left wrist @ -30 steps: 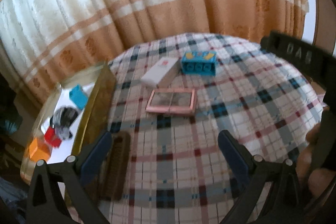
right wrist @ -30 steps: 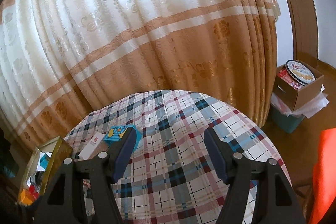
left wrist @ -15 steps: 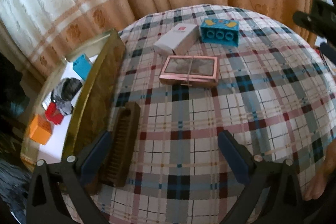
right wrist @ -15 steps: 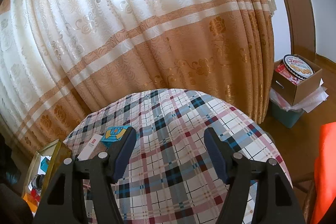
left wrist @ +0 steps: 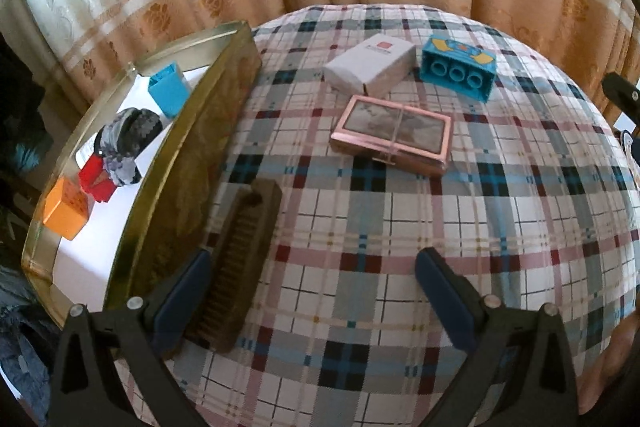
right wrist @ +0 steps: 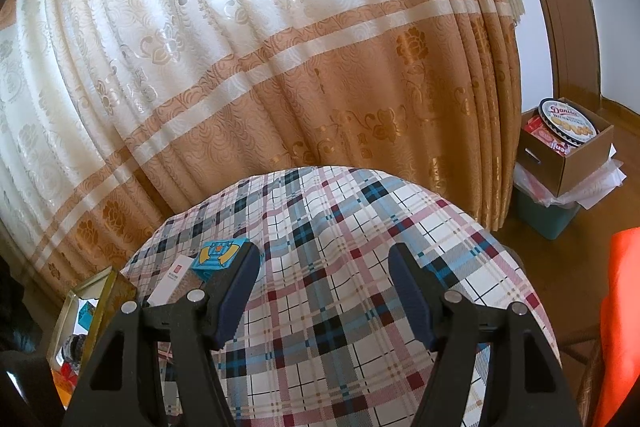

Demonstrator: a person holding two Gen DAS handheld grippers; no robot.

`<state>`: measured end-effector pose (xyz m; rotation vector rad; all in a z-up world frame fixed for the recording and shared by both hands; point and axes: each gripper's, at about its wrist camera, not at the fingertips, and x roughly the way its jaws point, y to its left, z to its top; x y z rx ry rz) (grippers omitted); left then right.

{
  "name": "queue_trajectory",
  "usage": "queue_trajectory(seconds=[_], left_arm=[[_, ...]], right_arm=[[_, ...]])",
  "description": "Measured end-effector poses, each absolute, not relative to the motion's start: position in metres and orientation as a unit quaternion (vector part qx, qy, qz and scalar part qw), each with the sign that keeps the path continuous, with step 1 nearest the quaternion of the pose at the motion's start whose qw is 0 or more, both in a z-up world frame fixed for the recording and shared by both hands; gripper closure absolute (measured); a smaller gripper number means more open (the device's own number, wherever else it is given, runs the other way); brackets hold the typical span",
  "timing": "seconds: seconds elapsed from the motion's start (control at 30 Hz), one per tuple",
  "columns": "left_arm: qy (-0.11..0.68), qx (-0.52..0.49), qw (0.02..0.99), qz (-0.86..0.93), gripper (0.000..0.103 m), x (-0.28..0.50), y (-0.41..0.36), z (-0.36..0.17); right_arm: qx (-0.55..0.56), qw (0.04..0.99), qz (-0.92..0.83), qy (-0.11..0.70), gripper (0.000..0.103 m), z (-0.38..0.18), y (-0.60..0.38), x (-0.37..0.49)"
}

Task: Organize rigid objects
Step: 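Move both tools back from the tray toward the comb and pink frame, then grasp the brown comb with the left tool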

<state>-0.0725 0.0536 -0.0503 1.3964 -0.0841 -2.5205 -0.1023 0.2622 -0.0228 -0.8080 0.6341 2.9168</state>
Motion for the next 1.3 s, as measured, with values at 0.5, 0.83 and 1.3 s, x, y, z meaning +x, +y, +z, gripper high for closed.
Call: queue_trajectory(seconds=[0.5, 0.83, 1.3], left_arm=[[-0.046, 0.484, 0.091, -0.869, 0.001, -0.073, 0.077, -0.047], [0.007, 0.495, 0.127, -0.860, 0.001, -0.079, 0.052, -0.051], [0.028, 0.511, 0.024, -0.859, 0.001, -0.080, 0.059, -0.057]], right_arm=[[-0.270, 0.027, 0.939, 0.211, 0.034, -0.026, 0.264, -0.104], [-0.270, 0.027, 0.939, 0.212, 0.034, -0.026, 0.264, -0.104], [-0.272, 0.027, 0.938, 0.215, 0.034, -0.027, 0.264, -0.104]])
